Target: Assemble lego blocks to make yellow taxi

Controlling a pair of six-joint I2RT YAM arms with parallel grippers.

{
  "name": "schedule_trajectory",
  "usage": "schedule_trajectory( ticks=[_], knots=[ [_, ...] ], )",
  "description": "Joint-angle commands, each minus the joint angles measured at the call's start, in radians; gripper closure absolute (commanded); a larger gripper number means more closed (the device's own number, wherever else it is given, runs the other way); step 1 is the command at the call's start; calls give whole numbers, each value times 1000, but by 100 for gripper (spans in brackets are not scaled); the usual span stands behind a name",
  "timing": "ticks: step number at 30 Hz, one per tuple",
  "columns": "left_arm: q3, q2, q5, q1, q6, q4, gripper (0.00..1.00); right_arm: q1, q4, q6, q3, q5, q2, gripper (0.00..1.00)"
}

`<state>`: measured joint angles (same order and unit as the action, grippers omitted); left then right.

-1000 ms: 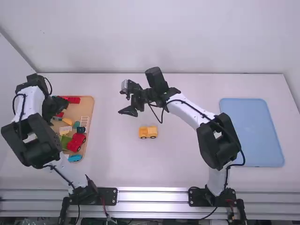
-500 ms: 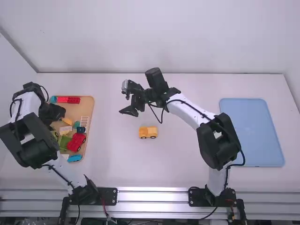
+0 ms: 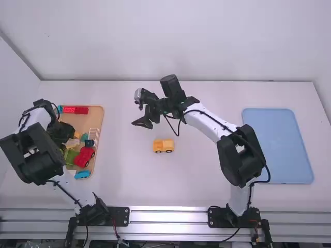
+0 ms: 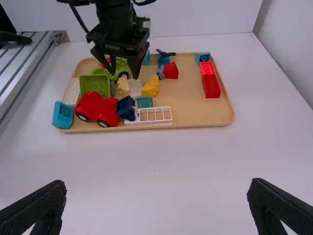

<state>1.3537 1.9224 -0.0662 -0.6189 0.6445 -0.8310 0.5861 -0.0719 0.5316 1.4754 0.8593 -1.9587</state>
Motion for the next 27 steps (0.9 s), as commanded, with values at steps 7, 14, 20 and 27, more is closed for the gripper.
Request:
schedule_trajectory(
  ticks=[7,14,20,27],
  knots=[
    [-53,11,-12,4,18,63,57,2,-23,49,29,-5,-11,1],
    [-66,11,-2,4,18,26,56,2,-23,49,29,-4,-11,1],
    [-80,11,-2,3,22,17,65,2,-23,53,29,-5,-11,1],
    [-102,11,-6,3,22,-15,65,2,-22,64,29,-34,-11,1]
  ],
)
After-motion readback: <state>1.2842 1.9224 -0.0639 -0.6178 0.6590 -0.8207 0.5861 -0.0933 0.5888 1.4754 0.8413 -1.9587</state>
